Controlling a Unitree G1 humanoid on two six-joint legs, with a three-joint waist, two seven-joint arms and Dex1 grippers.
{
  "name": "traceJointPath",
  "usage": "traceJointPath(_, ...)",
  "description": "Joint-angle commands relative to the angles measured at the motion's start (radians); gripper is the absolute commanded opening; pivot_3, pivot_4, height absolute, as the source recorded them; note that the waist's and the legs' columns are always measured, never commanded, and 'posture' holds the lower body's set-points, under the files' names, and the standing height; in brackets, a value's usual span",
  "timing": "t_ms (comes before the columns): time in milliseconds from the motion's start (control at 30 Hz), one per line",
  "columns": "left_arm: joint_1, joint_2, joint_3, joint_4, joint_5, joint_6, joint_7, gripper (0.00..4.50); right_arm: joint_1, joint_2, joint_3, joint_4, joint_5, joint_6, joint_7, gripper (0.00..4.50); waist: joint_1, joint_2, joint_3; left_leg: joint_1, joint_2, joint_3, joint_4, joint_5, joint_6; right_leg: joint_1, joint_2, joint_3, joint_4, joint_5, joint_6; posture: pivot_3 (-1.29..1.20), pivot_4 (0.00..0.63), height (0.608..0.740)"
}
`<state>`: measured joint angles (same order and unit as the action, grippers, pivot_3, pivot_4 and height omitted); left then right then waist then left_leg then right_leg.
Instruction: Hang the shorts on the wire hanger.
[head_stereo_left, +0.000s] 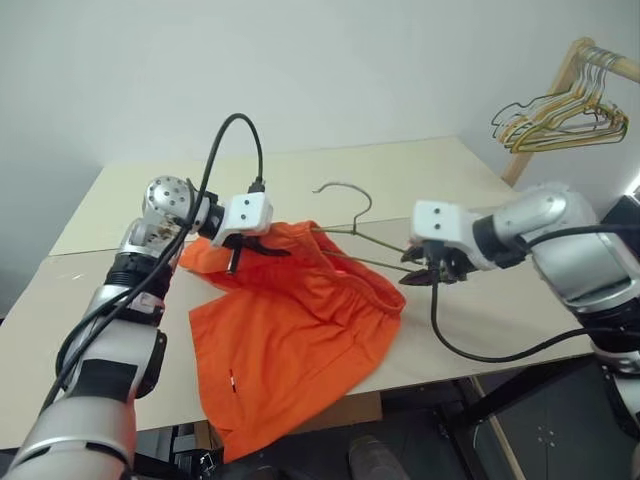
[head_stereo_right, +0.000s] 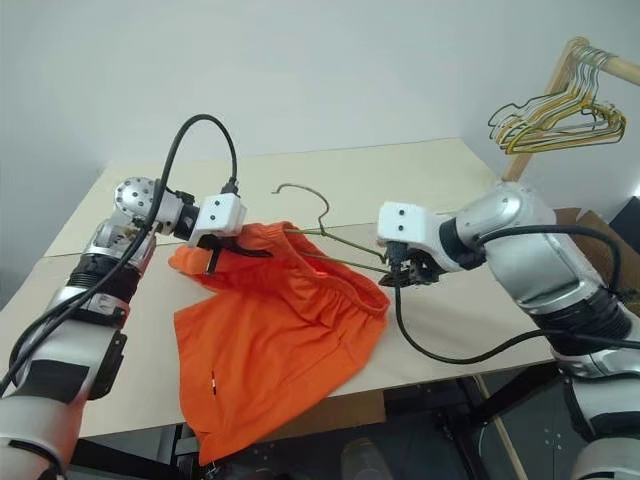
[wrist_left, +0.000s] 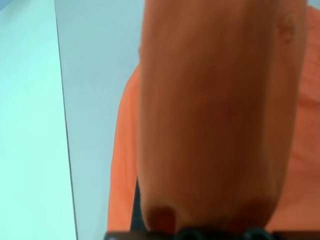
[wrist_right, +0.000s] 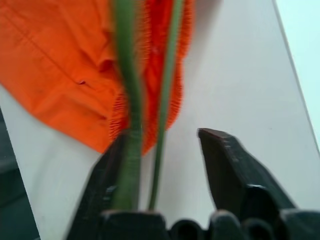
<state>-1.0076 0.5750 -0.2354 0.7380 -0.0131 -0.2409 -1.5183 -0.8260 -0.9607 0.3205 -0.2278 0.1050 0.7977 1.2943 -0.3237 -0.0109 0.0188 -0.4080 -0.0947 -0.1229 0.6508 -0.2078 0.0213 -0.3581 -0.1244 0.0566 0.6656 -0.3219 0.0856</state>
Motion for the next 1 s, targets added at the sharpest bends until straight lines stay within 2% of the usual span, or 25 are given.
traceJointPath(33, 0.005, 0.013, 0.049, -0.053, -0.056, 0.05, 0.0, 0.0, 0.031, -0.058, -0.178, 0.015, 0.055, 0.07, -0.045, 3.63, 0.001, 0.0, 0.0, 0.0, 0.0, 0.0, 0.0, 0.0, 0.0, 0.0, 0.0, 0.0, 0.0, 0.0, 0.0, -0.32, 0.0, 0.74)
traceJointPath(100, 0.018, 0.018, 0.053, -0.076, -0.066, 0.075, -0.003, 0.0, 0.075, -0.081, -0.247, 0.011, 0.083, 0.091, -0.066, 4.31, 0.0, 0.0, 0.0, 0.0, 0.0, 0.0, 0.0, 0.0, 0.0, 0.0, 0.0, 0.0, 0.0, 0.0, 0.0, -0.32, 0.0, 0.74)
traceJointPath(133, 0.026, 0.02, 0.055, -0.088, -0.071, 0.089, -0.004, 0.0, 0.116, -0.089, -0.3, 0.011, 0.097, 0.107, -0.085, 4.47, -0.001, 0.0, 0.0, 0.001, 0.0, 0.0, 0.0, 0.0, 0.0, 0.001, 0.0, 0.0, 0.0, 0.0, 0.0, -0.32, 0.0, 0.74)
traceJointPath(300, 0.054, 0.033, 0.062, -0.136, -0.093, 0.154, 0.0, 0.0, 0.387, -0.074, -0.576, -0.028, 0.194, 0.147, -0.141, 4.47, 0.004, 0.0, 0.0, 0.001, 0.0, 0.0, 0.0, 0.0, 0.0, 0.002, -0.001, 0.0, 0.0, 0.0, 0.0, -0.32, 0.0, 0.74)
traceJointPath(433, 0.06, 0.036, 0.063, -0.147, -0.097, 0.179, 0.005, 0.0, 0.61, 0.01, -0.691, -0.129, 0.28, 0.119, -0.162, 4.47, 0.006, -0.001, -0.001, 0.002, 0.0, 0.0, 0.0, 0.0, 0.0, 0.003, -0.001, 0.0, 0.0, 0.0, 0.0, -0.32, 0.0, 0.74)
traceJointPath(533, 0.06, 0.032, 0.062, -0.147, -0.093, 0.185, 0.014, 0.0, 0.706, 0.158, -0.653, -0.232, 0.317, 0.123, -0.276, 4.47, 0.001, -0.001, -0.001, 0.003, 0.0, 0.0, 0.001, 0.0, 0.0, 0.005, 0.0, 0.0, 0.0, 0.0, 0.0, -0.31, 0.0, 0.74)
traceJointPath(667, 0.067, 0.032, 0.065, -0.162, -0.096, 0.198, 0.019, 0.0, 0.75, 0.328, -0.553, -0.312, 0.351, 0.145, -0.405, 4.47, -0.001, -0.001, -0.001, 0.003, 0.001, 0.0, 0.001, 0.0, 0.0, 0.005, 0.001, 0.001, 0.0, 0.0, 0.0, -0.31, 0.0, 0.74)
traceJointPath(800, 0.073, 0.037, 0.065, -0.176, -0.097, 0.198, 0.016, 0.0, 0.748, 0.407, -0.416, -0.314, 0.322, 0.142, -0.505, 4.47, 0.004, -0.001, -0.001, 0.003, 0.0, 0.0, 0.001, 0.0, 0.0, 0.005, 0.001, 0.0, 0.0, 0.0, 0.0, -0.31, 0.0, 0.74)
traceJointPath(867, 0.076, 0.038, 0.065, -0.185, -0.098, 0.198, 0.014, 0.0, 0.726, 0.447, -0.394, -0.287, 0.326, 0.15, -0.556, 4.47, 0.007, -0.001, -0.001, 0.003, 0.0, 0.0, 0.001, 0.0, 0.0, 0.005, 0.0, 0.0, 0.0, 0.0, 0.0, -0.31, 0.0, 0.74)
traceJointPath(1000, 0.082, 0.042, 0.069, -0.202, -0.103, 0.207, 0.015, 0.0, 0.697, 0.467, -0.43, -0.271, 0.392, 0.17, -0.572, 3.22, 0.009, -0.001, -0.001, 0.003, 0.0, 0.0, 0.001, 0.0, 0.0, 0.005, 0.0, 0.001, 0.0, 0.0, 0.0, -0.29, 0.0, 0.74)
